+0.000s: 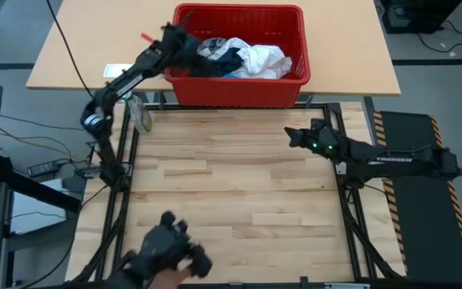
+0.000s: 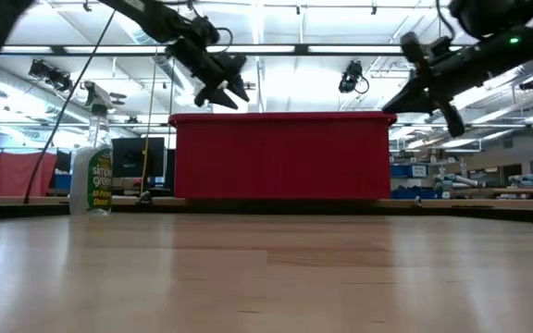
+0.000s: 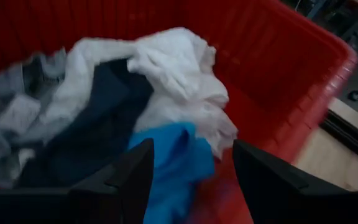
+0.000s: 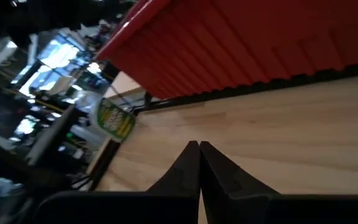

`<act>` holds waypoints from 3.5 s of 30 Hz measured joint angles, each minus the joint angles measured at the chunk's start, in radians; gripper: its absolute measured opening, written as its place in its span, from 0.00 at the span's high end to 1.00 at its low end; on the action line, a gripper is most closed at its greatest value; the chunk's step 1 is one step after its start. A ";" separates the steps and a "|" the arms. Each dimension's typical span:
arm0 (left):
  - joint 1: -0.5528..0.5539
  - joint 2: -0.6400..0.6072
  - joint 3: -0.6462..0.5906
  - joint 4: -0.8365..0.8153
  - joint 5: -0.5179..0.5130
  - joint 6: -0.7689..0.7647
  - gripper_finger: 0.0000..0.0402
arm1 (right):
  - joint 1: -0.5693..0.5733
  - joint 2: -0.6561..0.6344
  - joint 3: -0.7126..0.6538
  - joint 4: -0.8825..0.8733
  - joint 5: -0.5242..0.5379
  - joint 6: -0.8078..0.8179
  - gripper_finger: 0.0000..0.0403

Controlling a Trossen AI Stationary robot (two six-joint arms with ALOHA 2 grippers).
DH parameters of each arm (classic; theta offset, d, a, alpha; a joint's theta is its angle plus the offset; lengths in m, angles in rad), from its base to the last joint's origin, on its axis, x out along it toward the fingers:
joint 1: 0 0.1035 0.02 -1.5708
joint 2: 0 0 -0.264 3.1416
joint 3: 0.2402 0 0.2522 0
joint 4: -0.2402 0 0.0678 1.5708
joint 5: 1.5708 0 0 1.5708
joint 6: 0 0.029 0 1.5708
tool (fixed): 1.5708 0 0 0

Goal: Fold laundry
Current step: Remove the blue shorts from the red laundry bin

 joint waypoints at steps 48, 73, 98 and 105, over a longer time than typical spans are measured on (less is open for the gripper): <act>0.097 0.474 0.296 0.060 -0.088 0.271 0.45 | -0.280 0.437 0.405 0.053 -0.172 -0.314 0.40; 0.087 0.479 0.357 0.103 -0.139 0.334 0.99 | -0.272 0.472 0.405 0.052 -0.190 -0.271 0.63; -0.179 0.024 0.534 -0.469 -0.145 0.234 1.00 | -0.242 0.471 0.404 0.130 -0.452 -0.368 0.98; -0.334 -0.063 0.534 -0.563 -0.265 0.133 1.00 | -0.204 0.471 0.404 0.139 -0.506 -0.406 0.99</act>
